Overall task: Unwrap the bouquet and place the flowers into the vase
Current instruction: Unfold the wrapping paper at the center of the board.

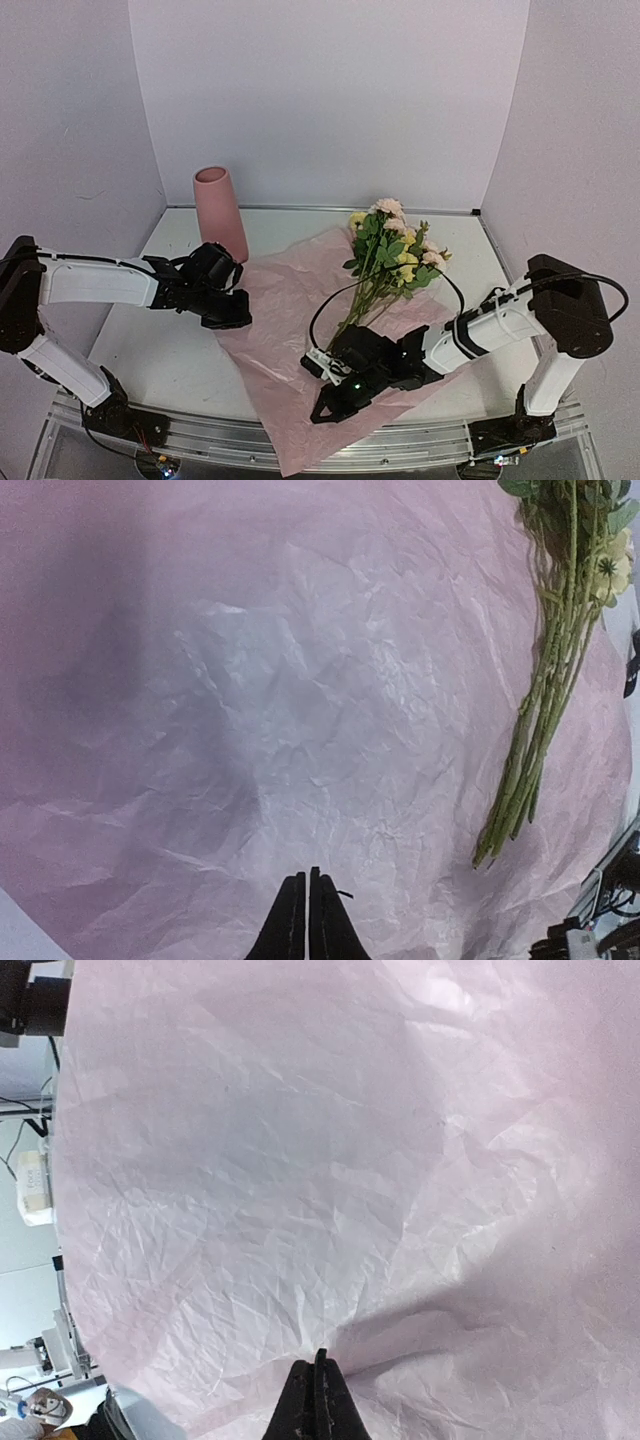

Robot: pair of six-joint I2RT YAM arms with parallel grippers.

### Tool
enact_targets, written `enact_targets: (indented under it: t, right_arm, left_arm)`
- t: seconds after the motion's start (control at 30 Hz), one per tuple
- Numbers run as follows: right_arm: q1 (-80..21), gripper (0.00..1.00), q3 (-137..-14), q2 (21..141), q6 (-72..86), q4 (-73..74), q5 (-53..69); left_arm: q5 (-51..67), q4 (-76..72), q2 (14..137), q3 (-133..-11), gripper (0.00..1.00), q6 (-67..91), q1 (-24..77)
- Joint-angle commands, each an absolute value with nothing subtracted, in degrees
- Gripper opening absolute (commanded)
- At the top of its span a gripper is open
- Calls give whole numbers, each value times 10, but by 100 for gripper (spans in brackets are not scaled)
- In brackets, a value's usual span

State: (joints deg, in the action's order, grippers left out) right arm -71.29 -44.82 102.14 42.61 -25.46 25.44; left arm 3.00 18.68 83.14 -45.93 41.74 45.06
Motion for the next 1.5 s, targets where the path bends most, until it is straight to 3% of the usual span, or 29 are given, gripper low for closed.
enact_targets:
  t: [0.0,0.47,0.77,1.07,1.47]
  right_arm:
    - [-724,0,-488,1049,421,-190,211]
    - [-728,0,-528,1034,392,-123,160]
    - [-728,0,-533,996,406,-76,103]
    - [-728,0,-474,974,431,-52,98]
    - [-728,0,-426,952,457,-46,89]
  left_arm:
    - [90,195,833,-461,3,398,450]
    - [197,199,831,-427,0,385,482]
    - [185,232,824,-419,0,410,554]
    - [145,262,804,-367,0,428,555]
    - [91,271,876,-362,0,429,555]
